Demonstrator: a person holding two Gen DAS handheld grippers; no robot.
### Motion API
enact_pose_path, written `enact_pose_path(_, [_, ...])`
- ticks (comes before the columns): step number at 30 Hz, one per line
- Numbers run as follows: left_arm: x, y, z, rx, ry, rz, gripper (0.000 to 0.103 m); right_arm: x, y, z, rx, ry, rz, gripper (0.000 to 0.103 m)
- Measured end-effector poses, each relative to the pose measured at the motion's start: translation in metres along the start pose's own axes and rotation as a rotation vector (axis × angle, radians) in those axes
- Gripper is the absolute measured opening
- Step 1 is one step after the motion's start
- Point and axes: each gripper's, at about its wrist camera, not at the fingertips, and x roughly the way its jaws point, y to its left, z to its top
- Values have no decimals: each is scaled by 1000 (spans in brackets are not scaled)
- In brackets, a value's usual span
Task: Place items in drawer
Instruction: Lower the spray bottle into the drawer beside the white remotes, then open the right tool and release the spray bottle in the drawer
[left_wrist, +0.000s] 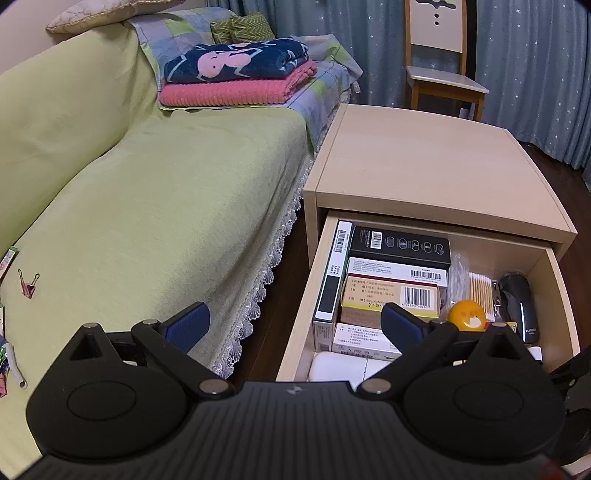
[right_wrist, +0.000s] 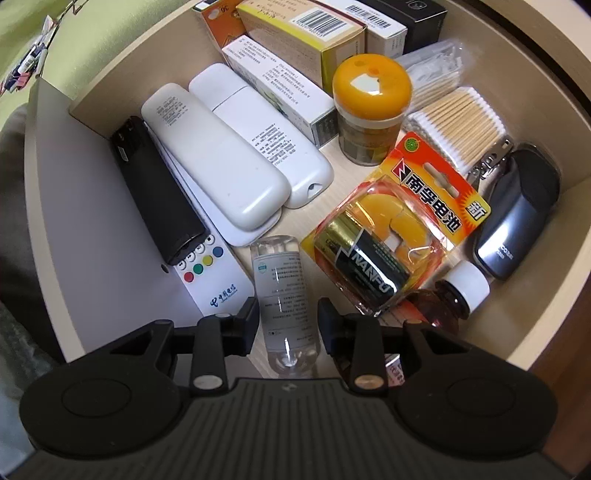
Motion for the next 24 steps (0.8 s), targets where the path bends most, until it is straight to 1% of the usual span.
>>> enact_pose_path(3, [2,0,0,4,1,-16,100,-11,-3,-1,25,-42,5,30])
enact_pose_path(8, [11,-1,1,16,6,-71,100,-27,-7,1,80,-126,-6,30])
enact_pose_path(14, [26,-3,4,55,29,-113,100,-27,-2,0,116,-165,-31,30])
enact_pose_path(18, [29,-4,2,78,48,-120,100,-33,3,-6,117,-207,-64,30])
enact_pose_path(24, [24,-5,-10,124,65,-116,100,-46,6,-16,106,-262,-128,30])
